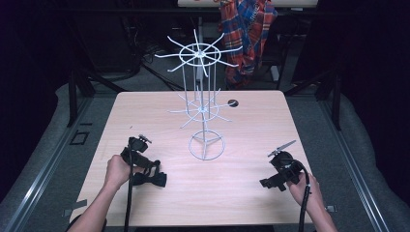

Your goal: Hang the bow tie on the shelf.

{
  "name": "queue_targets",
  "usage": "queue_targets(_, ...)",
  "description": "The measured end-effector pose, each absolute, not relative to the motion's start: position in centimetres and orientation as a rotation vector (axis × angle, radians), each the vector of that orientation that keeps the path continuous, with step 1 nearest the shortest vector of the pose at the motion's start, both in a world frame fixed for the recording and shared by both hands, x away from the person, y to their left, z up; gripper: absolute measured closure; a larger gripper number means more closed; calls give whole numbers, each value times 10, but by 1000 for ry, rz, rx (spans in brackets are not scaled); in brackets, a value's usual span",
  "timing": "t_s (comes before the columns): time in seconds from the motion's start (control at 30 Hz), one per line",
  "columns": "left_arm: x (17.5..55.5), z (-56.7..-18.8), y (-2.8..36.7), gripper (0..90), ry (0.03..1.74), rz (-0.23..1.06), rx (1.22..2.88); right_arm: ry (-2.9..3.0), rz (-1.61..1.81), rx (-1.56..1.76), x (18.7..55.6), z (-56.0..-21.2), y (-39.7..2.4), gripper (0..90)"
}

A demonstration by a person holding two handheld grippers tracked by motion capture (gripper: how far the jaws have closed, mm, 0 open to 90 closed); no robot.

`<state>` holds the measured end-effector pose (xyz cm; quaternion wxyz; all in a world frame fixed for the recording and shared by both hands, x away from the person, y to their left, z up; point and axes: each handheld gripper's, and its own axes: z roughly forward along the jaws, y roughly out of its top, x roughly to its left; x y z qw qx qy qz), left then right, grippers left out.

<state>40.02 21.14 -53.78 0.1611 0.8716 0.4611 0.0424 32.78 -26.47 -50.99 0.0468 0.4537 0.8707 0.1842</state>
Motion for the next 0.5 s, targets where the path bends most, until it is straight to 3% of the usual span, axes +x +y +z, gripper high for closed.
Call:
queue_targets(0.2,400,-542,211,714,1308,102,2509,2653,581,1396,327,-511,-263,150)
queue_targets(0.37,399,-542,212,869,1293,121,2525,2657,561,1391,327,-511,-263,150)
queue_targets(0.5,397,-538,213,888,1266,164,2526,2661,564,1393,327,-511,-262,150)
